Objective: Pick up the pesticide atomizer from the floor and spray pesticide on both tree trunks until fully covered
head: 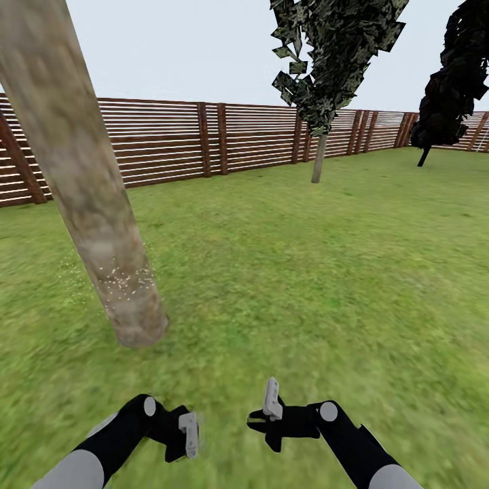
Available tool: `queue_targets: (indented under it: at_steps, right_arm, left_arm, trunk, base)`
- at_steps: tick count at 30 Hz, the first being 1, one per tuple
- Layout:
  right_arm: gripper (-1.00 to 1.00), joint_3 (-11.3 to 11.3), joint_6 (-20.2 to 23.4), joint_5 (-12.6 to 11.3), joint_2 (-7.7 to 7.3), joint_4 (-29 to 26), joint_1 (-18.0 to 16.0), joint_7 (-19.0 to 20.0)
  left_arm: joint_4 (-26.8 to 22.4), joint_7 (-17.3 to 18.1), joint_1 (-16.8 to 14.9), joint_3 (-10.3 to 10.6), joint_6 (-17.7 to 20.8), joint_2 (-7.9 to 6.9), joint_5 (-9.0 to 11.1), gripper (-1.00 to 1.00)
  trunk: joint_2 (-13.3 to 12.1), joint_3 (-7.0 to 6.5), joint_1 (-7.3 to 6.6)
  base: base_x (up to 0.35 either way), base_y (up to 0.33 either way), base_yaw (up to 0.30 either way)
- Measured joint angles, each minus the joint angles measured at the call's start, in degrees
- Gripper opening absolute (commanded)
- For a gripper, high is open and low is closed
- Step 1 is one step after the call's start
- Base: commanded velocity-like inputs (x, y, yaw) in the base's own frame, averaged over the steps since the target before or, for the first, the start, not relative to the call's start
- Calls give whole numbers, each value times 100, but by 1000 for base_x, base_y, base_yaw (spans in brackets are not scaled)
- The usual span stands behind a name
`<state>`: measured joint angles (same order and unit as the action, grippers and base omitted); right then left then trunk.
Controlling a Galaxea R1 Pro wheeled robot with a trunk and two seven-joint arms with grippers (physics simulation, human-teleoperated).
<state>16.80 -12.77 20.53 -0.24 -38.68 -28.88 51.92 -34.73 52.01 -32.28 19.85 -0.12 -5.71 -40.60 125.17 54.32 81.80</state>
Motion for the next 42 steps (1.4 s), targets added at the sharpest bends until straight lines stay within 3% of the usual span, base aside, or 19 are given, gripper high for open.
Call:
queue_targets:
  at_steps: [3, 6, 7, 8, 10, 11, 13, 14, 15, 16, 17, 18, 19, 21, 23, 29, 33, 35, 42]
  right_arm:
    - [100, -8, -9, 2, -14, 31, -1, -8]
    - [100, -34, -20, 1, -72, 195, 6, -258]
    - [100, -39, -25, -4, -92, 463, 12, -658]
    - [100, -43, -31, -16, -107, 862, 20, -1318]
    - [100, -23, -106, -49, -116, 1830, 26, -2996]
    - [100, -6, -279, -69, -118, 2353, 31, -3849]
    - [100, -69, -916, -117, -104, 3249, 41, -5185]
    - [100, -76, -1238, -518, -107, 3516, 96, -5707]
    - [100, -75, -1370, -860, -108, 3612, 179, -5990]
    - [100, -85, -1465, -1515, -113, 3670, 259, -6218]
    - [100, -91, -1489, -1835, -114, 3687, 284, -6294]
    - [100, -102, -1506, -2369, -115, 3702, 303, -6372]
    - [100, -102, -1519, -2947, -121, 3711, 315, -6417]
    - [100, -96, -1549, -3333, -176, 3717, 333, -6433]
    - [100, -85, -1572, -3436, -239, 3718, 373, -6439]
    - [100, -75, -1573, -3450, -261, 3724, 441, -6435]
    - [100, -56, -1564, -3453, -211, 3719, 454, -6423]
    - [100, -57, -1552, -3451, -118, 3724, 469, -6410]
    - [100, -69, -1529, -3453, -81, 3727, 661, -6406]
  left_arm:
    - [7, -19, 25, -23, -8, -407, 10, -100]
    - [25, -531, 39, -42, 22, -554, 57, -100]
    - [93, -922, 53, -98, 27, -568, 79, -100]
    - [325, -1375, 97, -269, 19, -558, 109, -100]
    - [1048, -2286, 194, -822, -25, -505, 355, -100]
    - [1408, -2693, 226, -1110, -113, -491, 614, -100]
    - [2053, -3330, 323, -1775, -759, -495, 1465, -100]
    - [2301, -3724, 499, -2023, -1167, -504, 2051, -100]
    - [2383, -4017, 642, -2101, -1344, -507, 2365, -100]
    - [2431, -4510, 793, -2182, -1502, -503, 2647, -100]
    - [2450, -4760, 862, -2192, -1605, -497, 2767, -100]
    - [2466, -5116, 942, -2218, -1875, -482, 3003, -100]
    - [2468, -5496, 996, -2227, -2184, -407, 3385, -100]
    - [2514, -5853, 1043, -2208, -2413, -248, 3852, -100]
    - [2534, -5972, 1165, -2224, -2474, -184, 4095, -100]
    - [2554, -6013, 1279, -2222, -2490, -161, 4166, -100]
    - [2557, -6021, 1309, -2251, -2496, -206, 4563, -100]
    - [2549, -6019, 1350, -2242, -2501, -211, 4651, -100]
    - [2547, -6018, 1366, -2244, -2532, -226, 4682, -100]
  trunk:
    - [0, 0, 0]
    - [0, 0, 0]
    - [0, 0, 0]
    - [0, 1, 0]
    - [0, 2, 1]
    - [0, 2, 1]
    - [0, 2, 0]
    - [0, 2, 0]
    - [0, 2, 0]
    - [0, 2, 0]
    - [0, 1, 0]
    - [0, 1, 0]
    - [0, 1, 0]
    - [0, 1, 0]
    - [0, 1, 0]
    - [0, 1, 0]
    - [0, 1, 0]
    - [0, 1, 0]
    - [0, 0, 0]
  base:
    - [0, 0, 0]
    - [0, 0, 0]
    - [0, 0, 0]
    - [0, 0, 0]
    - [0, 0, 0]
    - [0, 0, 0]
    - [0, 0, 0]
    - [0, 0, 0]
    - [0, 0, 0]
    - [0, 0, 0]
    - [0, 0, 0]
    - [0, 0, 0]
    - [0, 0, 0]
    - [0, 0, 0]
    - [0, 0, 0]
    - [0, 0, 0]
    - [0, 0, 0]
    - [0, 0, 0]
    - [0, 0, 0]
